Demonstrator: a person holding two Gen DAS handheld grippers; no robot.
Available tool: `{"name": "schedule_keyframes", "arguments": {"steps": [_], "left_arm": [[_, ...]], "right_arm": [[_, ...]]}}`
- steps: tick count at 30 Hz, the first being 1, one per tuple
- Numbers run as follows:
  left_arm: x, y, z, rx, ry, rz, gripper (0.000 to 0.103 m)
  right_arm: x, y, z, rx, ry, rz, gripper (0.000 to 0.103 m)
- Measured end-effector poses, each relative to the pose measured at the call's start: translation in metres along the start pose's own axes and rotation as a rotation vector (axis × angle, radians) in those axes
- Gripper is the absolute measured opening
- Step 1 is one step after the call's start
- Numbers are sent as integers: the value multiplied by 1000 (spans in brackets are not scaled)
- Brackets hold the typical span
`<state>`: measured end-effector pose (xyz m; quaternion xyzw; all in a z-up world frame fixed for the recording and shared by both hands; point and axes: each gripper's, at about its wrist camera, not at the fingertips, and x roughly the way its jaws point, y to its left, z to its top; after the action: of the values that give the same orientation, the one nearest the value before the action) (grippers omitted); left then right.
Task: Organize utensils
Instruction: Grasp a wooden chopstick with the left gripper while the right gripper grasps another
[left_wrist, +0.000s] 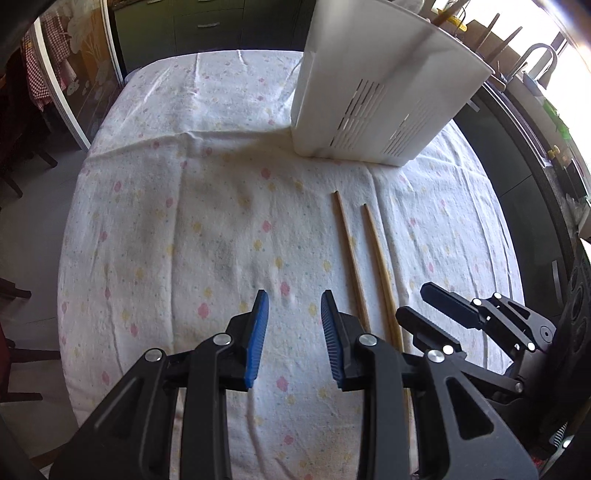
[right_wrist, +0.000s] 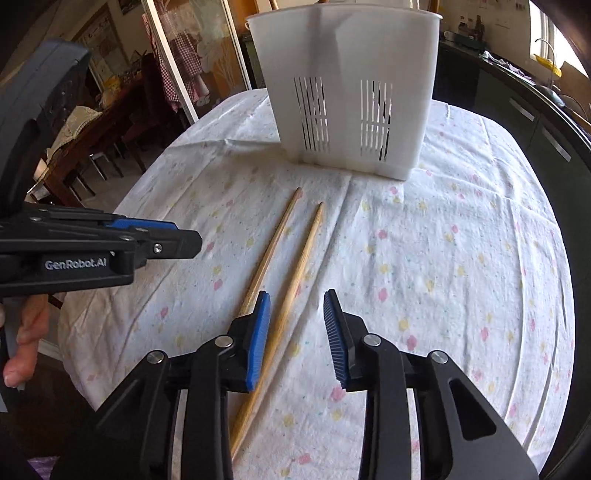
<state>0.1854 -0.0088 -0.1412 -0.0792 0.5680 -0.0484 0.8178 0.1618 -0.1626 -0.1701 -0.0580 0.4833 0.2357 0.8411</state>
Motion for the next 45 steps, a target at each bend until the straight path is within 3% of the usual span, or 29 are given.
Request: {"name": "schedule_keyframes", "arguments": {"steps": [8, 15, 23, 27, 40, 45], "left_arm": [[-9, 20, 0, -39, -31, -18, 28], [-9, 17, -3, -21, -24, -39, 28], [7, -21, -8, 36, 50, -98, 28], [15, -42, -3, 57, 57, -59, 28], [47, -65, 3, 45, 133, 51, 28], [53, -75, 6, 64, 109, 96, 28]], "right_arm": [[20, 9, 8, -14, 37, -51, 26], [23, 22, 9, -98, 41, -123, 14], [9, -35, 0, 20, 47, -167, 8], [3, -56, -6, 56, 44, -140, 8], [11, -54, 8, 6, 68, -129, 11], [13, -54, 11, 2, 81, -122, 14]]}}
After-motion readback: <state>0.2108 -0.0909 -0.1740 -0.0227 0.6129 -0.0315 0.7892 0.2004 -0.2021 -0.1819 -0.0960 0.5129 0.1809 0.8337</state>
